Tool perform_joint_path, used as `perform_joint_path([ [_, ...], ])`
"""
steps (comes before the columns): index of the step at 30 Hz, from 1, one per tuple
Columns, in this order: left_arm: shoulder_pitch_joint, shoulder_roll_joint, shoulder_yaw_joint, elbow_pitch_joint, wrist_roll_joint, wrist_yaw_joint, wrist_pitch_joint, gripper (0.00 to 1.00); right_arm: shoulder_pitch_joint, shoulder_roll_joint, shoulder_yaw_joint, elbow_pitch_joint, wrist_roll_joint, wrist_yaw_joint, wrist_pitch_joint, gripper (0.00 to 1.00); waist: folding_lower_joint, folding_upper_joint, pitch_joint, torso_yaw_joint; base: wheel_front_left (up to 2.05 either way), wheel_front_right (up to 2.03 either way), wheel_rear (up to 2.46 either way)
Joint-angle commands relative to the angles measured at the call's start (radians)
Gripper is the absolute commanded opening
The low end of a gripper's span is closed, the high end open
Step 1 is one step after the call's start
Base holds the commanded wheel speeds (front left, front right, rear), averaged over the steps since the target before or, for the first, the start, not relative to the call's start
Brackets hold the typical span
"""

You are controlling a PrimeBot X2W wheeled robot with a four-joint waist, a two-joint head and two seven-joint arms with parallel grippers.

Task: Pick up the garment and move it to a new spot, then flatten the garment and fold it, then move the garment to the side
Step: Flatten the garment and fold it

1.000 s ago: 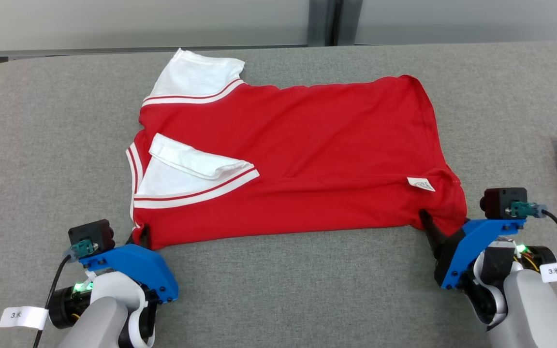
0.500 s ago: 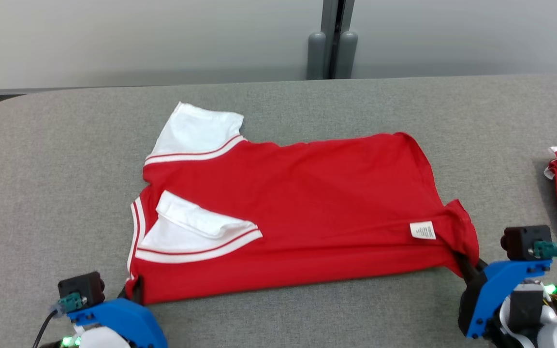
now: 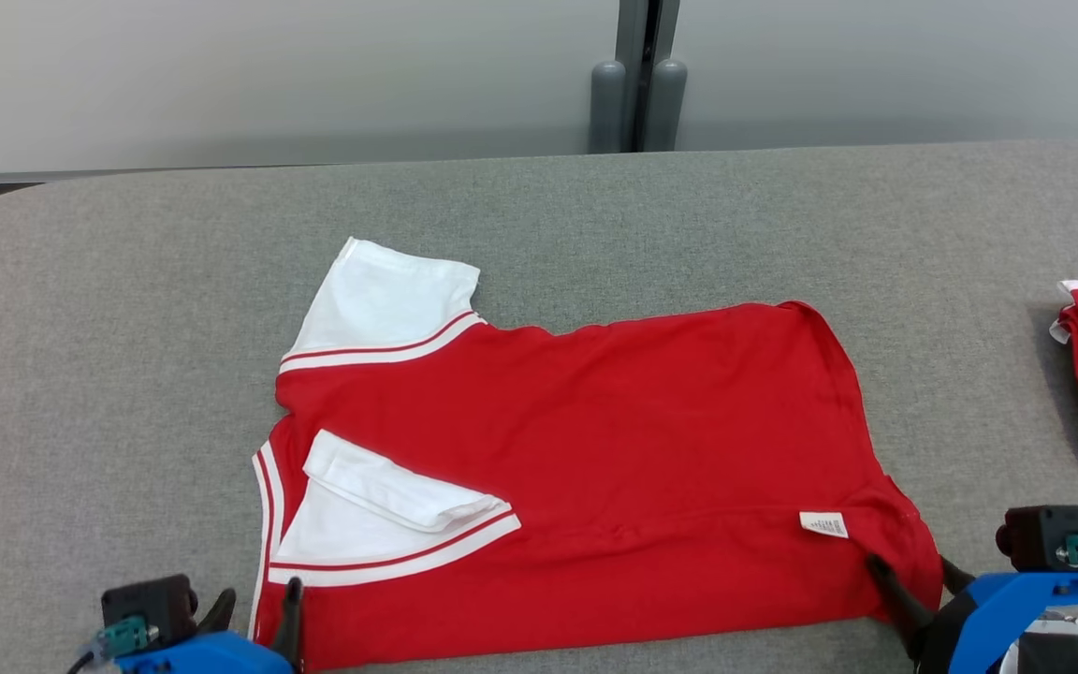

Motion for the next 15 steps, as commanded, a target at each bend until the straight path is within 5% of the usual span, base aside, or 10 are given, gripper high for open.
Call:
perform_joint_path([
  [1, -0.046, 0.016, 0.007, -0.017, 0.009, -0.007, 0.012, 1.0, -0.032, -0.004, -0.004, -0.031, -0.015, 0.0, 0.023, 1.0, 0.0, 0.0, 0.0, 0.001, 0.0, 0.0, 0.0],
  [9, -0.279, 0.061, -0.001, -0.002, 0.029, -0.073, 0.127, 1.0, -0.22, -0.01, 0.036, -0.149, -0.122, 0.0, 0.149, 1.0, 0.0, 0.0, 0.029, -0.011, 0.0, 0.0, 0.0],
  [15, -0.574, 0.004, 0.004, 0.162, 0.007, -0.16, 0.199, 1.0, -0.48, -0.083, 0.137, -0.074, -0.096, 0.0, 0.194, 1.0, 0.0, 0.0, 0.12, -0.035, 0.0, 0.0, 0.0],
])
